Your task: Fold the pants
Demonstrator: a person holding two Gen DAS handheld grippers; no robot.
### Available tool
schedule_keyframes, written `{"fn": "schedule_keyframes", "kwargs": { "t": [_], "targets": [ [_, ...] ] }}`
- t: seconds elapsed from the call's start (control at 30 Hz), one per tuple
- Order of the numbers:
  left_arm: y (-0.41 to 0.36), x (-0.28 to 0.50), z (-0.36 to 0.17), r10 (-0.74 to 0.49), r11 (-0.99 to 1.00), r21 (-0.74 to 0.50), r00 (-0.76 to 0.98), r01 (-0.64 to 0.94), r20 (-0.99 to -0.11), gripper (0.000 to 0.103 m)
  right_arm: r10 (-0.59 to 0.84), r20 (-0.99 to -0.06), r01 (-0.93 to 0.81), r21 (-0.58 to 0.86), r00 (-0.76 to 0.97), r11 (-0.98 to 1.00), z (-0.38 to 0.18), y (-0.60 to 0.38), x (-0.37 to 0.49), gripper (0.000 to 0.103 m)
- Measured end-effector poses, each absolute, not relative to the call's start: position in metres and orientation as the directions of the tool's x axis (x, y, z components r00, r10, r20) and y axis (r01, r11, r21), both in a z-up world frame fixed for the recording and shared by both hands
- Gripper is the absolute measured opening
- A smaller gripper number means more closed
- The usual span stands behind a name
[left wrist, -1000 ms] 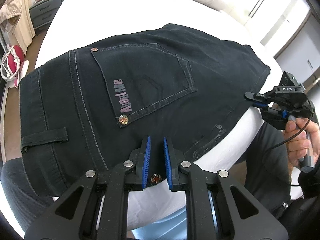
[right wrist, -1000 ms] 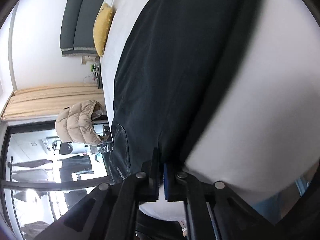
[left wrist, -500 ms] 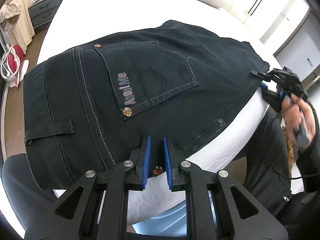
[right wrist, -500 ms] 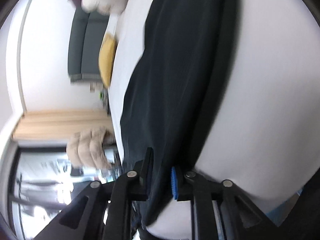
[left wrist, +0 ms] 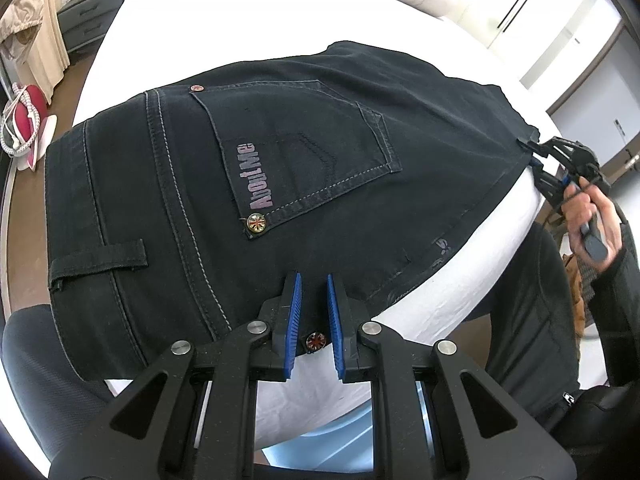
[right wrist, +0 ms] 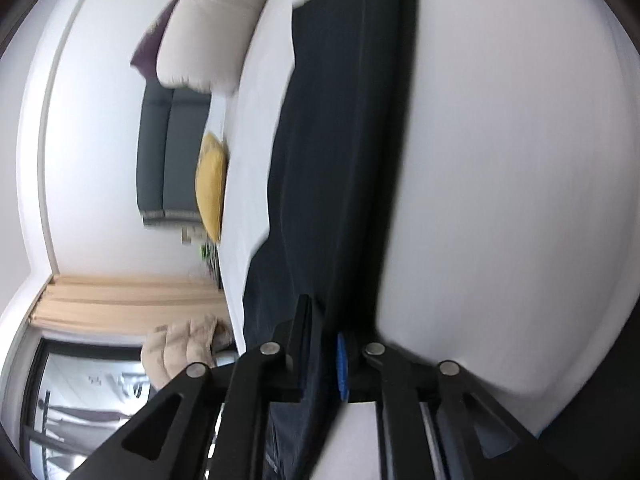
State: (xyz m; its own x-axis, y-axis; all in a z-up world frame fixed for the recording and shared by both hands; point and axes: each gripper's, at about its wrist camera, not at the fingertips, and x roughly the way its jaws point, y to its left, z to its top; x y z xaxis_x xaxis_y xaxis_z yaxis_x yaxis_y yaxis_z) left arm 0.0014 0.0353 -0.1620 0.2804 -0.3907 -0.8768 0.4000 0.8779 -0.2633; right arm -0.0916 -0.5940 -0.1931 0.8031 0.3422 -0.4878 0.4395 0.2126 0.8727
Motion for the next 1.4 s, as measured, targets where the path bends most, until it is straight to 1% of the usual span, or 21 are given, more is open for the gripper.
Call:
{"fn": "schedule_keyframes", "kwargs": {
  "t": [0.07, 0.27, 0.33, 0.4, 0.47, 0.6, 0.73, 0.8, 0.83, 0.87, 0.9, 0.97, 1.03, 1.07, 1.1, 1.13, 1.17, 1.2, 1.27, 1.3, 1.4],
  "targets": [
    [0.036, 0.001, -0.162, -0.39, 0.879, -0.262, 0.284, 0.399, -0.876, 0.013, 0.311, -0.505, 0.463, 0.863, 0.805, 0.202, -0.197, -0.613, -0.093, 0.0],
    [0.045, 0.0, -0.165, -0.423, 0.873, -0.302, 0.284, 0.384, -0.861, 0.013, 0.29, -0.441, 0.427, 0.897, 0.849, 0.113, -0.21, -0.631, -0.107, 0.001],
    [0.047, 0.0, -0.165, -0.434, 0.87, -0.318, 0.282, 0.376, -0.855, 0.013, 0.247, -0.442, 0.434, 0.897, 0.862, 0.091, -0.205, -0.637, -0.117, 0.008],
    [0.049, 0.0, -0.166, -0.434, 0.871, -0.318, 0.284, 0.375, -0.855, 0.013, 0.157, -0.477, 0.462, 0.878, 0.865, 0.124, -0.188, -0.647, -0.129, 0.03],
    [0.049, 0.0, -0.167, -0.43, 0.872, -0.312, 0.285, 0.377, -0.857, 0.013, 0.094, -0.491, 0.469, 0.863, 0.866, 0.188, -0.166, -0.656, -0.13, 0.031],
    [0.047, 0.0, -0.165, -0.424, 0.875, -0.309, 0.283, 0.372, -0.86, 0.013, 0.121, -0.455, 0.414, 0.871, 0.882, 0.264, -0.137, -0.67, -0.101, 0.031],
    [0.042, 0.0, -0.164, -0.411, 0.881, -0.298, 0.283, 0.368, -0.867, 0.013, 0.206, -0.409, 0.354, 0.899, 0.889, 0.256, -0.149, -0.688, -0.065, 0.032],
    [0.04, 0.0, -0.163, -0.406, 0.883, -0.293, 0.282, 0.368, -0.869, 0.013, 0.199, -0.478, 0.431, 0.87, 0.856, 0.237, -0.166, -0.696, -0.053, 0.034],
    [0.039, 0.001, -0.163, -0.405, 0.883, -0.293, 0.282, 0.366, -0.87, 0.013, 0.193, -0.502, 0.456, 0.857, 0.843, 0.24, -0.176, -0.703, -0.05, 0.03],
    [0.039, 0.001, -0.163, -0.406, 0.884, -0.295, 0.282, 0.363, -0.869, 0.013, 0.183, -0.519, 0.474, 0.847, 0.835, 0.24, -0.183, -0.708, -0.051, 0.012],
    [0.039, 0.001, -0.163, -0.406, 0.884, -0.295, 0.283, 0.363, -0.869, 0.013, 0.165, -0.536, 0.495, 0.836, 0.828, 0.237, -0.19, -0.715, -0.055, 0.0],
    [0.039, 0.001, -0.163, -0.406, 0.884, -0.295, 0.285, 0.361, -0.868, 0.013, 0.124, -0.521, 0.494, 0.848, 0.845, 0.195, -0.198, -0.728, -0.072, 0.0],
    [0.038, 0.001, -0.163, -0.405, 0.885, -0.293, 0.287, 0.362, -0.868, 0.013, 0.022, -0.531, 0.518, 0.834, 0.847, 0.189, -0.192, -0.742, -0.098, 0.0],
    [0.037, 0.0, -0.161, -0.403, 0.886, -0.291, 0.29, 0.36, -0.868, 0.013, -0.019, -0.537, 0.528, 0.823, 0.844, 0.209, -0.183, -0.746, -0.11, 0.002],
    [0.037, 0.0, -0.158, -0.404, 0.887, -0.292, 0.295, 0.358, -0.866, 0.013, -0.055, -0.554, 0.551, 0.802, 0.831, 0.231, -0.176, -0.746, -0.118, 0.015],
    [0.037, 0.0, -0.153, -0.41, 0.887, -0.297, 0.306, 0.353, -0.859, 0.013, -0.087, -0.579, 0.579, 0.771, 0.811, 0.267, -0.166, -0.744, -0.125, 0.033],
    [0.037, 0.001, -0.147, -0.424, 0.884, -0.31, 0.318, 0.351, -0.848, 0.013, -0.119, -0.607, 0.611, 0.731, 0.786, 0.305, -0.153, -0.74, -0.131, 0.058],
    [0.037, 0.002, -0.139, -0.446, 0.876, -0.331, 0.332, 0.35, -0.831, 0.013, -0.15, -0.584, 0.597, 0.729, 0.798, 0.335, -0.14, -0.731, -0.142, 0.066],
    [0.034, 0.008, -0.125, -0.494, 0.857, -0.375, 0.355, 0.353, -0.794, 0.013, -0.116, -0.542, 0.545, 0.761, 0.832, 0.353, -0.133, -0.721, -0.148, 0.068],
    [0.03, 0.013, -0.122, -0.513, 0.847, -0.393, 0.359, 0.357, -0.78, 0.013, -0.051, -0.538, 0.518, 0.776, 0.841, 0.361, -0.133, -0.714, -0.145, 0.068],
    [0.012, 0.033, -0.123, -0.563, 0.818, -0.445, 0.344, 0.365, -0.752, 0.013, 0.026, -0.539, 0.498, 0.796, 0.842, 0.344, -0.144, -0.71, -0.13, 0.068]
  ]
}}
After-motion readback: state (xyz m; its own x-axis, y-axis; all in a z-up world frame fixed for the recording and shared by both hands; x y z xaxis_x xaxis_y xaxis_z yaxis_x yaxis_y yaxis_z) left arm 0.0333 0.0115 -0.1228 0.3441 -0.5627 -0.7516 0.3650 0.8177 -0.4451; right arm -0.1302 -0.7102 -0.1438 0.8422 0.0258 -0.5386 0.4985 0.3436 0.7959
